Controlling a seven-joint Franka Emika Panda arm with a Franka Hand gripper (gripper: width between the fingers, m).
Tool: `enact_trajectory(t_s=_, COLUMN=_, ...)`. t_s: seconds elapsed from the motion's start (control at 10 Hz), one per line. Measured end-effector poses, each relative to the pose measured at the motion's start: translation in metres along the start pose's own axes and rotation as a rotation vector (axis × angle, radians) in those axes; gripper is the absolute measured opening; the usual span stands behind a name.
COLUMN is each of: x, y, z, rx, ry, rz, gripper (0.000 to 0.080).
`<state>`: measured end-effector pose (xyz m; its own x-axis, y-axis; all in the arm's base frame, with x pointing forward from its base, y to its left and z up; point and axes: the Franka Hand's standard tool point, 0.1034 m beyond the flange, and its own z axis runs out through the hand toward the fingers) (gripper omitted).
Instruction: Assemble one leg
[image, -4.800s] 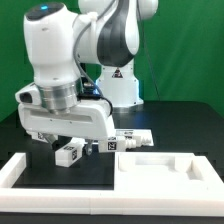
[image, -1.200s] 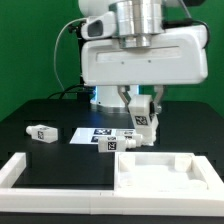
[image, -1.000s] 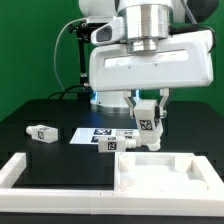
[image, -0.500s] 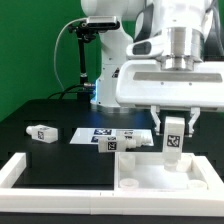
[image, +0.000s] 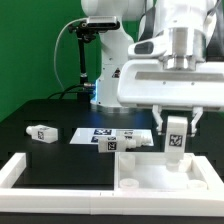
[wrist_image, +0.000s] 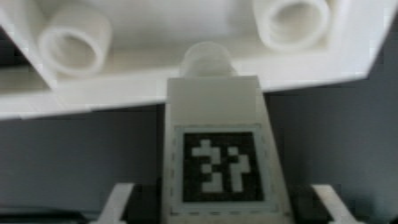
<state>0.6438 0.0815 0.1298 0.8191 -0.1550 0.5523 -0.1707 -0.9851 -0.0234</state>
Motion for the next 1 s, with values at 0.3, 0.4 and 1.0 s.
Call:
enact_trajectory(t_s=0.3, x=-0.020, y=-0.024, z=0.008, rx=0.014, ry=-0.008, rz=0.023, gripper=0.0285)
enact_trajectory(t_s=0.4, x=-0.026, y=-0.027, z=0.012, rx=0.012, ry=-0.015, rz=0.019, gripper=0.0285)
enact_trajectory(t_s=1.0, x=-0.031, y=-0.034, z=0.027, rx=0.006, ry=0.007, rz=-0.004, gripper=0.0285)
